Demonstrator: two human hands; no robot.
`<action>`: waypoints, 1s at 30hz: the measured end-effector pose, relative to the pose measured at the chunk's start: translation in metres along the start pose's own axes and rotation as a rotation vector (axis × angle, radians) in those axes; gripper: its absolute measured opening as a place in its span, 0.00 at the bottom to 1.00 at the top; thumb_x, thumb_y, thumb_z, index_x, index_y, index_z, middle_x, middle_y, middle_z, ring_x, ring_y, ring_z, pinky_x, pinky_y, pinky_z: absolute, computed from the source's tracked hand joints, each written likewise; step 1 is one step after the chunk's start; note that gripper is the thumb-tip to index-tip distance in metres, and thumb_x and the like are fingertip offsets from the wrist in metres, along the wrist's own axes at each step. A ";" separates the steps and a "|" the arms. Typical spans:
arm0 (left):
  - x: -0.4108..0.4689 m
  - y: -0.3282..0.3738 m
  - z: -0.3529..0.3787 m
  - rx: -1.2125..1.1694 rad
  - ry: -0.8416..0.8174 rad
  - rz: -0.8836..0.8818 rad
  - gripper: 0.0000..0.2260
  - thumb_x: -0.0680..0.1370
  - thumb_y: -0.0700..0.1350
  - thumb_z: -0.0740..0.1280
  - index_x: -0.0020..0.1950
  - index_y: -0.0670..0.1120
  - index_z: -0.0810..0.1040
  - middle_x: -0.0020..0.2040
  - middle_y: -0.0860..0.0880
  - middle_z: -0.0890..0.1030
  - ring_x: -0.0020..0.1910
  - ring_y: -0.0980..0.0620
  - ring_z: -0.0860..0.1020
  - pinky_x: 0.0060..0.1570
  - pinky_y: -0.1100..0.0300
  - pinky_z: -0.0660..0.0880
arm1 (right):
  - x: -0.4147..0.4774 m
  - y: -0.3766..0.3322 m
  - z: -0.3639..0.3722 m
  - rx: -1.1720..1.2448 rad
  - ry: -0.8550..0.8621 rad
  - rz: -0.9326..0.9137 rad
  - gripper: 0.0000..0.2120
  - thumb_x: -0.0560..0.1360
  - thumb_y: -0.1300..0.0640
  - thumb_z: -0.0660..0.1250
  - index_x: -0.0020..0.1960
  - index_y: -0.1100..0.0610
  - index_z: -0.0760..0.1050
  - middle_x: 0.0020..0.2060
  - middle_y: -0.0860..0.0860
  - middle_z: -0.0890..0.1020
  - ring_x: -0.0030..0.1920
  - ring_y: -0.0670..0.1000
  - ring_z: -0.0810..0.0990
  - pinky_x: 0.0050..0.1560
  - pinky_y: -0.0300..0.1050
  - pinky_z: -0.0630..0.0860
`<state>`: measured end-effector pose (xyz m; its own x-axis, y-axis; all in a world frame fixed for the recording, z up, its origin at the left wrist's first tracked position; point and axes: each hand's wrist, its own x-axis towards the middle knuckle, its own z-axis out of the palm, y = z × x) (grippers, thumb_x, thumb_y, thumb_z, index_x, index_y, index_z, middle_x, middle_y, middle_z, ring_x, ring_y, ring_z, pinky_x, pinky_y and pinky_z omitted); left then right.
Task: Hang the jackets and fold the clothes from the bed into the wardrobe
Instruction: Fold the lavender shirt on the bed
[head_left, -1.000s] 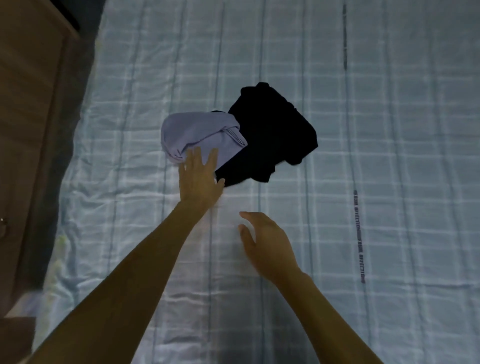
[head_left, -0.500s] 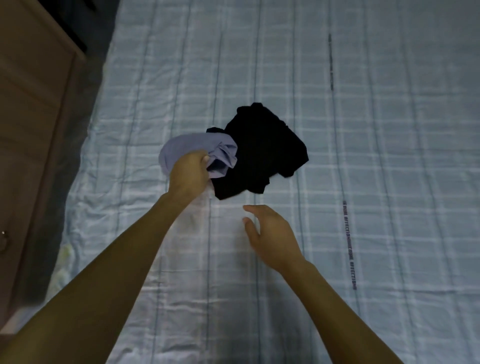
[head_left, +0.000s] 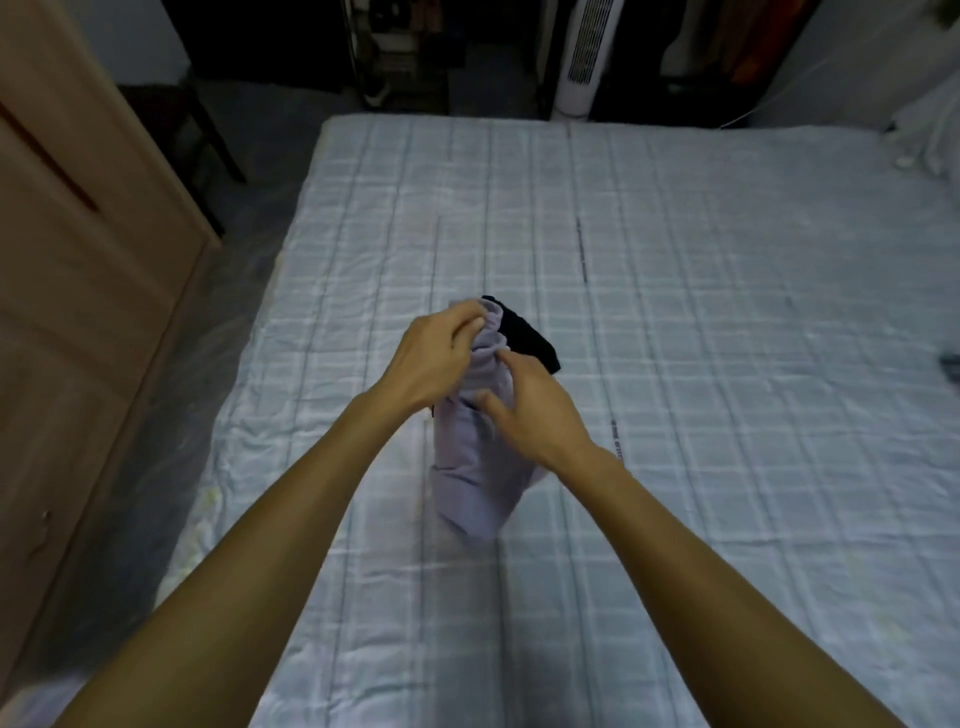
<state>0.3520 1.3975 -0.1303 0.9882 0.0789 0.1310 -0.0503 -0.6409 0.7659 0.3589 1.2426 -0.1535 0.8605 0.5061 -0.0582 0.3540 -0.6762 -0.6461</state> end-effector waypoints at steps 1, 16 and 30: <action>-0.005 0.016 -0.005 -0.019 0.007 0.031 0.10 0.81 0.41 0.57 0.55 0.47 0.78 0.46 0.50 0.81 0.43 0.54 0.77 0.40 0.73 0.69 | -0.007 -0.006 -0.006 -0.010 0.003 0.001 0.25 0.74 0.47 0.66 0.69 0.52 0.65 0.63 0.52 0.74 0.61 0.54 0.74 0.55 0.52 0.75; -0.083 0.178 -0.048 0.110 0.464 -0.016 0.10 0.81 0.42 0.58 0.41 0.46 0.74 0.36 0.50 0.75 0.36 0.50 0.75 0.34 0.58 0.70 | -0.146 -0.044 -0.142 -0.204 0.354 -0.056 0.15 0.76 0.42 0.63 0.45 0.54 0.76 0.46 0.51 0.77 0.43 0.53 0.76 0.38 0.46 0.71; -0.135 0.299 0.014 -0.195 0.634 -0.128 0.13 0.80 0.42 0.57 0.43 0.47 0.80 0.41 0.46 0.81 0.42 0.47 0.80 0.43 0.45 0.80 | -0.246 0.003 -0.213 0.120 0.236 -0.177 0.16 0.78 0.45 0.60 0.34 0.50 0.70 0.30 0.45 0.75 0.35 0.48 0.75 0.38 0.45 0.71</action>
<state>0.2059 1.1844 0.0718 0.7153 0.6158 0.3304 -0.0225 -0.4522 0.8916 0.2266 1.0023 0.0208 0.8554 0.4629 0.2325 0.4725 -0.5134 -0.7163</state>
